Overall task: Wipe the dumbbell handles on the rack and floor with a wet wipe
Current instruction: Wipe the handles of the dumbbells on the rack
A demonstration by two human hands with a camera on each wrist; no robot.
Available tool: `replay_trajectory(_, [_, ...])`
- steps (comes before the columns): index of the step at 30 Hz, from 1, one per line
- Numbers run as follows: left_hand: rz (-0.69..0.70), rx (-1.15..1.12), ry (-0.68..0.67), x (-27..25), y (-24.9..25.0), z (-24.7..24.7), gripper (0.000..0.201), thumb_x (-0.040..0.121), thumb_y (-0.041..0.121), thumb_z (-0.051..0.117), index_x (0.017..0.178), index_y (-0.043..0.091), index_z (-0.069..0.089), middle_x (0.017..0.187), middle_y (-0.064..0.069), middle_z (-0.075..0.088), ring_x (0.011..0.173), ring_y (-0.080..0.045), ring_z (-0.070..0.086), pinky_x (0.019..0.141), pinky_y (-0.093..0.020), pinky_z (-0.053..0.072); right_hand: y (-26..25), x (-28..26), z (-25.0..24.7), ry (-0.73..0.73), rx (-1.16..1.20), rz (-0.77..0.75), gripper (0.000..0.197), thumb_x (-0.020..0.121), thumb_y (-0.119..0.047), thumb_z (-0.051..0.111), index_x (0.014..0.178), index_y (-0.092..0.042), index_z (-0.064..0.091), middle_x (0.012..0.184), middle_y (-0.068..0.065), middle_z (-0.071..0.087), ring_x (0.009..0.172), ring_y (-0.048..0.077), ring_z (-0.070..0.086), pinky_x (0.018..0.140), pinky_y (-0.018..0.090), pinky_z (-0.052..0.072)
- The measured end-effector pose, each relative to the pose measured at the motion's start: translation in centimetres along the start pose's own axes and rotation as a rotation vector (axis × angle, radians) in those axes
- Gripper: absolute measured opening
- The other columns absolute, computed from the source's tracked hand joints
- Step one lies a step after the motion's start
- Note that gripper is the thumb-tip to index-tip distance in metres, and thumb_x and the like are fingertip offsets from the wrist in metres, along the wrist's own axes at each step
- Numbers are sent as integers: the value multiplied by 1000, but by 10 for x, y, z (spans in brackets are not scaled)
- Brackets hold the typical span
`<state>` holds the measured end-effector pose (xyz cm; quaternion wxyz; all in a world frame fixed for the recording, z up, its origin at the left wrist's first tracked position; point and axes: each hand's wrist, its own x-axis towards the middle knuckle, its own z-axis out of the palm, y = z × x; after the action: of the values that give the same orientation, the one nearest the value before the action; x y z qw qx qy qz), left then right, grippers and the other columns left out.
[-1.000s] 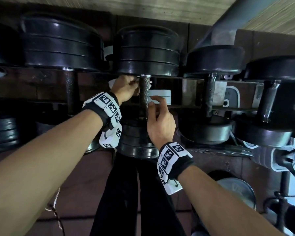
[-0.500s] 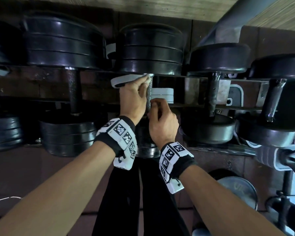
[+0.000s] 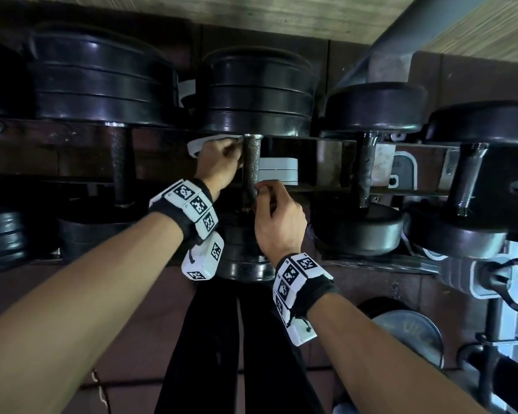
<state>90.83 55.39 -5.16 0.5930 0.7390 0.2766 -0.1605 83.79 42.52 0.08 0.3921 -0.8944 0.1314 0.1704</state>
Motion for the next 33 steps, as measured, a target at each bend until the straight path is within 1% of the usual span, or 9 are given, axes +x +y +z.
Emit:
replay_trajectory(5, [91,-9,124,4,-4,0,24,90,34,62,72,22,72,71,-2,67,71,-18,61,80,-44,57,2,-1,1,25,7,-7,35,89,-40,35,98,-26,66,84,0,73,79,34,66,71,46,53])
replay_trajectory(10, [311,139,250,-25,8,2,20,97,12,58,85,3,71,75,-6,69,69,-9,61,66,-16,46,4,1,2,8,7,-2,35,88,-42,34,98,-27,65,86,-2,73,81,33,66,73,46,53])
replay_trajectory(15, [453,149,138,-44,15,-3,21,98,8,59,115,4,71,108,10,67,101,1,66,89,-11,50,3,12,-5,-46,187,67,20,102,-36,47,119,-32,57,88,-1,73,79,27,71,76,49,57])
replay_trajectory(18, [454,115,51,-53,21,-5,21,95,10,65,114,1,69,107,10,69,99,2,68,87,-12,51,2,31,-18,-126,469,120,32,105,-34,49,137,-37,47,112,8,70,97,31,70,86,46,59])
replay_trajectory(20, [420,49,13,-59,23,-5,20,93,9,68,109,-2,64,98,14,68,91,9,67,79,-9,51,-4,39,-26,-236,528,49,26,106,-33,48,132,-35,53,119,7,68,105,21,69,92,43,57])
replay_trajectory(25, [282,23,38,-76,15,-28,18,94,15,66,105,11,52,86,5,71,76,-1,72,69,-13,53,-3,52,-32,-272,379,68,11,101,-31,60,102,-21,66,88,-6,72,72,5,67,61,30,54])
replay_trajectory(28, [322,292,110,-85,-10,-64,12,98,22,61,107,19,54,88,2,74,83,-10,73,82,-28,56,8,73,-29,-150,407,288,17,101,-24,60,109,-9,65,73,3,70,53,10,59,46,24,45])
replay_trajectory(30, [357,560,189,-90,-28,-95,11,97,26,54,107,22,55,87,-3,72,84,-24,71,87,-44,53,14,89,-19,-130,399,338,18,99,-19,62,109,-5,67,75,4,72,61,13,67,58,27,58])
replay_trajectory(33, [430,992,321,-101,-44,-123,13,96,24,51,103,18,60,74,-8,67,73,-34,64,86,-45,43,10,108,-1,-217,315,245,14,98,-13,62,99,-2,70,83,10,71,74,23,73,67,34,60])
